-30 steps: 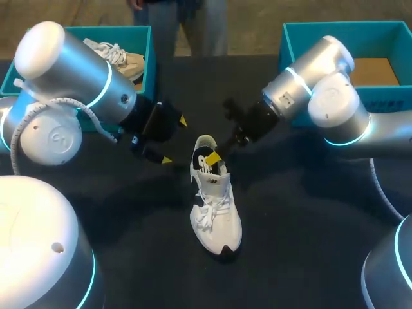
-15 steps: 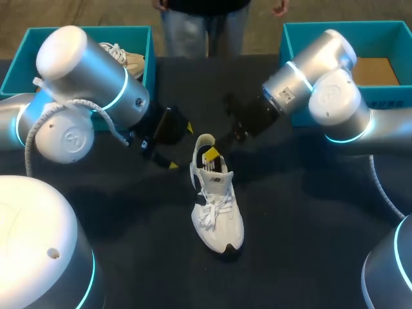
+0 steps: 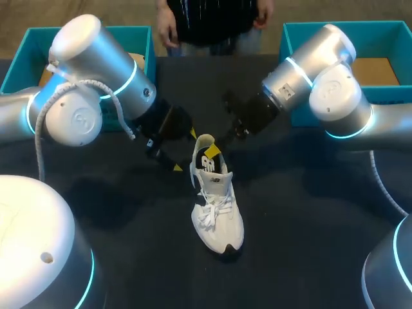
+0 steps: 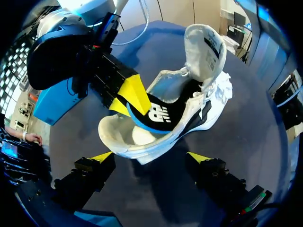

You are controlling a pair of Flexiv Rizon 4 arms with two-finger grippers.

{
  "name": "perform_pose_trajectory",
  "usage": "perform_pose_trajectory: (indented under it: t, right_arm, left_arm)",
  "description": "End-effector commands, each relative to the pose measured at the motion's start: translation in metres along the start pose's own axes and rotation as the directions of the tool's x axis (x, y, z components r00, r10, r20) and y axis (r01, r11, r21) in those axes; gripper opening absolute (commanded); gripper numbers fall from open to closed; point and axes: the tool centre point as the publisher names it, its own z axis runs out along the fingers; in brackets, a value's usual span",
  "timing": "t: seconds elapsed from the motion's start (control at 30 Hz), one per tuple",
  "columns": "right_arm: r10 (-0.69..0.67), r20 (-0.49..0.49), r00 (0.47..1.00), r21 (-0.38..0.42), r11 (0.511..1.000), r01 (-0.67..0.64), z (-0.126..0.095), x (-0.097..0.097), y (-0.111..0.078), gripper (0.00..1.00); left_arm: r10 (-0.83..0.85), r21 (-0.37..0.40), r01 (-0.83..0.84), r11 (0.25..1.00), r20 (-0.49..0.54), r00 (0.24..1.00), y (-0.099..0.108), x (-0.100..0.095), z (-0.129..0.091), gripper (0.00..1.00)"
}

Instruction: Take the shoe out of the shoebox, open the shoe tongue, remove and reinsert the insole, then place the shoe into the shoebox

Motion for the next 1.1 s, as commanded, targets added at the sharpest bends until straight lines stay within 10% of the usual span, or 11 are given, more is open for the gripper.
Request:
perform_pose_trajectory:
  t: [0.03, 0.37, 0.43, 0.47, 1.1]
  right_arm:
    - [0.006, -0.004, 1.0, -0.001, 1.0, -0.006, 0.006, -0.001, -0.002, 0.0]
    - [0.03, -0.024, 0.999, -0.011, 0.999, -0.03, 0.015, 0.001, -0.008, 0.02]
    - [0.024, -0.008, 1.0, -0.016, 1.0, -0.025, 0.012, 0.004, -0.005, 0.5]
    - [0.021, 0.002, 1.0, -0.017, 1.0, -0.021, 0.011, 0.005, -0.003, 0.98]
    - [-0.043, 0.096, 0.994, -0.013, 0.999, 0.044, -0.018, 0.027, 0.024, 1.0]
  left_arm:
    - [0.001, 0.004, -0.001, 1.0, -0.04, 0.999, 0.004, -0.006, 0.009, 1.0]
    - [-0.004, 0.016, 0.005, 1.0, -0.045, 0.999, 0.004, -0.006, 0.011, 1.0]
    - [-0.003, 0.021, 0.003, 1.0, -0.039, 0.999, 0.003, -0.006, 0.01, 1.0]
    - [-0.002, 0.023, 0.002, 1.0, -0.035, 0.999, 0.003, -0.006, 0.01, 1.0]
    - [-0.001, 0.034, 0.001, 0.999, -0.027, 1.0, 0.0, 0.002, 0.01, 1.0]
